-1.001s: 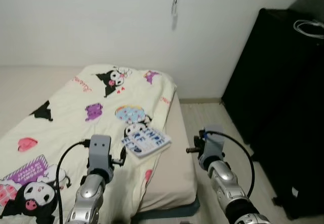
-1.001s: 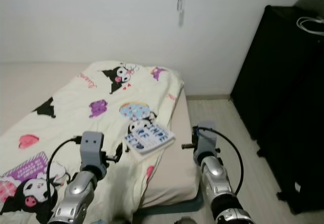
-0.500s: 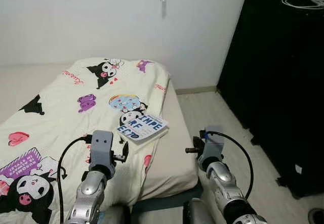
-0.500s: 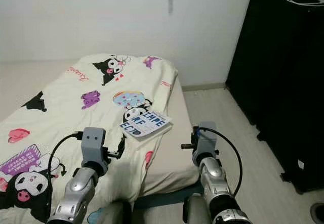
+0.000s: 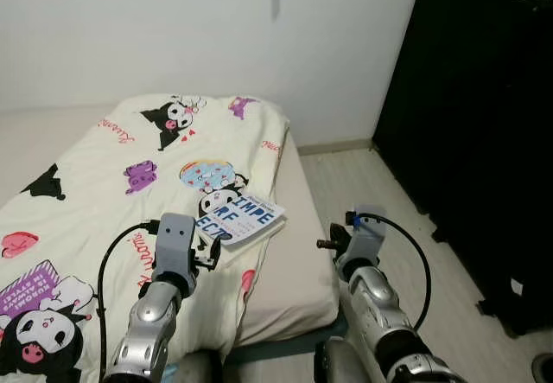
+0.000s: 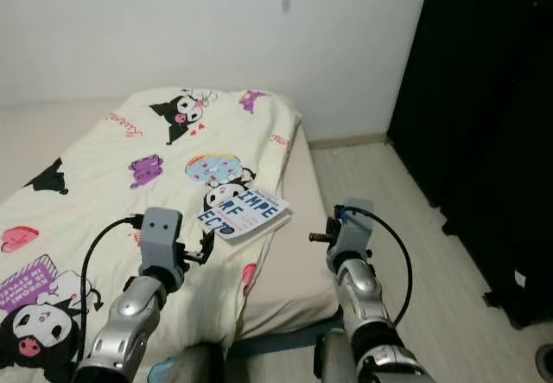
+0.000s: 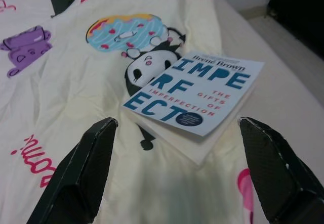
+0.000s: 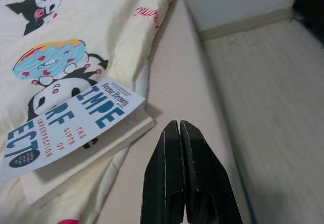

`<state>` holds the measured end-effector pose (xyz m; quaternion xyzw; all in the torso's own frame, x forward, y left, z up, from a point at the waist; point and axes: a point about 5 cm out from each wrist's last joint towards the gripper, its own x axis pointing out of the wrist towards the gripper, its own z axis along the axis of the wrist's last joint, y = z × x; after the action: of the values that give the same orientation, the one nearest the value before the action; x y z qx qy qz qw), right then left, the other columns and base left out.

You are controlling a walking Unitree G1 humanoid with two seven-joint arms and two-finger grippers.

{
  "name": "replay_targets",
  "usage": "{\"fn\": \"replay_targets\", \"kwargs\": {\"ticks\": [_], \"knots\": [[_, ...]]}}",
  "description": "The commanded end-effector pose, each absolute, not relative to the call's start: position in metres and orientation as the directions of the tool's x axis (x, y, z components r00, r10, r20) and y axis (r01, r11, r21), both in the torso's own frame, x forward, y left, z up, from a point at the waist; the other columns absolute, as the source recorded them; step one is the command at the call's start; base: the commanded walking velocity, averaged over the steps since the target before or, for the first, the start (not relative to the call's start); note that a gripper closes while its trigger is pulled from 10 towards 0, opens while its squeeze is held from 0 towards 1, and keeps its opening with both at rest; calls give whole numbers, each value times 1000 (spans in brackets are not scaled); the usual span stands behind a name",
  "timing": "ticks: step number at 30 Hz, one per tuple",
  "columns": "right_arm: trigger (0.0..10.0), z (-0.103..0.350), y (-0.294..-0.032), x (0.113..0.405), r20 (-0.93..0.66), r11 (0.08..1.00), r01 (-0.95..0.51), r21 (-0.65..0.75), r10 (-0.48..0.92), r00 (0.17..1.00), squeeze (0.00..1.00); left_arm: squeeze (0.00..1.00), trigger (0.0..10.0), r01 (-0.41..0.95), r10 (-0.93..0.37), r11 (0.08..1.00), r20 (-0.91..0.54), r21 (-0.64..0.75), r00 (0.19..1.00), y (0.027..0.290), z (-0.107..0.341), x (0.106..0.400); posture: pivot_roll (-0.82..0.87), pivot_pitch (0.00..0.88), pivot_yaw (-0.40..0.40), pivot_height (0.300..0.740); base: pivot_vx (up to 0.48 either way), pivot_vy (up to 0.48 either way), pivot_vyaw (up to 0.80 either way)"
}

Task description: Clean up the room

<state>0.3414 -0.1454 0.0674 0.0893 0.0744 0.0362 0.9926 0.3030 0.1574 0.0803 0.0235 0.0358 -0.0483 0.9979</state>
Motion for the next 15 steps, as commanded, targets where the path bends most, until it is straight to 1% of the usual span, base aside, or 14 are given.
{"fn": "replay_targets", "kwargs": {"ticks": [1, 2, 3, 4, 6, 8, 9, 15], "knots": [[10000, 62, -140, 340, -177, 976, -54, 209, 92, 980, 0, 0, 10000, 72, -67, 997, -95, 43, 993, 166, 80, 303, 51, 256, 28, 621, 0, 0, 0], [10000, 62, -140, 340, -177, 976, -54, 209, 92, 980, 0, 0, 10000, 72, -67, 997, -95, 43, 993, 166, 80, 303, 51, 256, 28, 621, 0, 0, 0], [10000, 63, -138, 341, -184, 978, -67, 195, 104, 977, 0, 0, 10000, 56, -52, 998, -108, 31, 993, 170, 79, 305, 43, 285, 25, 621, 0, 0, 0], [10000, 63, -138, 341, -184, 978, -67, 195, 104, 977, 0, 0, 10000, 56, -52, 998, -108, 31, 993, 170, 79, 305, 43, 285, 25, 621, 0, 0, 0], [10000, 64, -136, 342, -190, 982, -94, 162, 124, 974, 0, 0, 10000, 15, -14, 1000, -126, 5, 992, 180, 77, 307, 32, 310, 15, 621, 0, 0, 0], [10000, 64, -136, 342, -190, 982, -94, 162, 124, 974, 0, 0, 10000, 15, -14, 1000, -126, 5, 992, 180, 77, 307, 32, 310, 15, 621, 0, 0, 0], [10000, 65, -135, 343, -190, 982, -106, 154, 135, 973, 0, 0, 10000, -5, 4, 1000, -132, -6, 991, 184, 76, 308, 29, 320, 4, 621, 0, 0, 0], [10000, 70, -131, 347, -177, 974, -124, 189, 158, 972, 0, 0, 10000, -36, 33, 999, -130, -22, 991, 190, 79, 307, 39, 340, -12, 621, 0, 0, 0]]}}
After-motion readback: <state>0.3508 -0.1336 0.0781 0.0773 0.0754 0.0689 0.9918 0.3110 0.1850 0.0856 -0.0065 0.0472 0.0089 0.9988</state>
